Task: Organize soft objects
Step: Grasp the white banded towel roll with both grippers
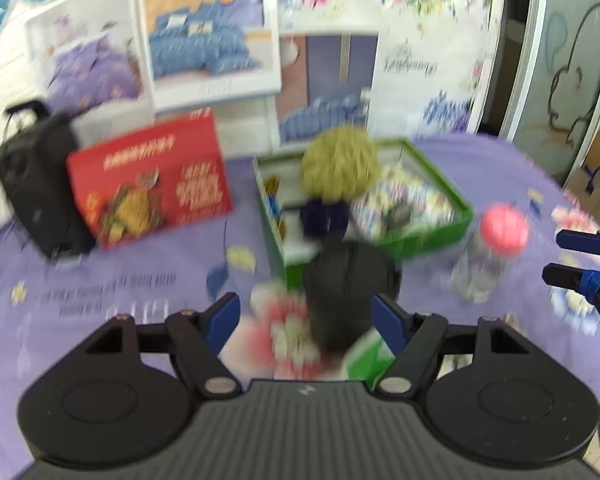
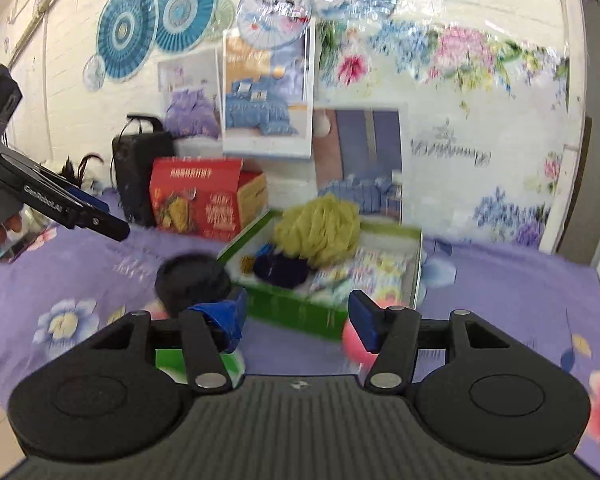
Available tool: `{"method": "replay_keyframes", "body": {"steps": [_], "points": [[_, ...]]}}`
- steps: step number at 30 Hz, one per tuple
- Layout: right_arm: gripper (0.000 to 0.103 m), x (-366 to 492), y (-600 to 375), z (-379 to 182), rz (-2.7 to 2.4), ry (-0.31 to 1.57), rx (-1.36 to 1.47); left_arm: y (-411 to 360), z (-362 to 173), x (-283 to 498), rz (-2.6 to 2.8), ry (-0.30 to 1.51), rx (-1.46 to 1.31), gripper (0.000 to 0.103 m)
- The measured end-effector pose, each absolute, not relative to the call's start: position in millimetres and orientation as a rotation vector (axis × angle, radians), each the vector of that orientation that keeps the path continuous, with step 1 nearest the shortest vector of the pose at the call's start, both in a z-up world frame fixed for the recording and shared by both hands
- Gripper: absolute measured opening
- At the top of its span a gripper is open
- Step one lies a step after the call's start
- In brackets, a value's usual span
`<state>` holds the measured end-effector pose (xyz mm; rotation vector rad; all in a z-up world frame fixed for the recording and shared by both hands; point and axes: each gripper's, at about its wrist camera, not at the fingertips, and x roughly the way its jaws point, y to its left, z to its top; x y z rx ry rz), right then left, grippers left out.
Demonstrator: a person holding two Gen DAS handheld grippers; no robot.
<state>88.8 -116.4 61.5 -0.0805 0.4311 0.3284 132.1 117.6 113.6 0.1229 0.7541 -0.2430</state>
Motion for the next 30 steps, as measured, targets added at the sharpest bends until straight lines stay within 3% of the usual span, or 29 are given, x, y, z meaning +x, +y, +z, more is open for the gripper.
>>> {"method": "replay_keyframes", "body": {"steps": [6,10,15,20,30], "points": [[0.042,48.0,-108.6,3.2,0.3,0.484,-0.055,109.6,42.1,80.7,-0.205,0.843,0.09,0.074],[0.042,43.7,-73.1,-0.6,0.358,0.468,-0.237,110.0,13.9,60.6,-0.191,0.892,0.025,0.074],[0.042,73.4,-36.3,-6.3,0.474,0.487,-0.473,113.0,10.2,54.0,-0.211,0.916,0.001,0.074],[0.042,99.5,-47.1,-7.6,0.548,0.576,-0.472,95.0,15.5,50.4,-0.319,0.894,0.064,0.074],[0.043,125.2,-64.9,1.9,0.754,0.721,-0.549,36.1,30.4,109.7,-0.767,0.811,0.539,0.074]]}}
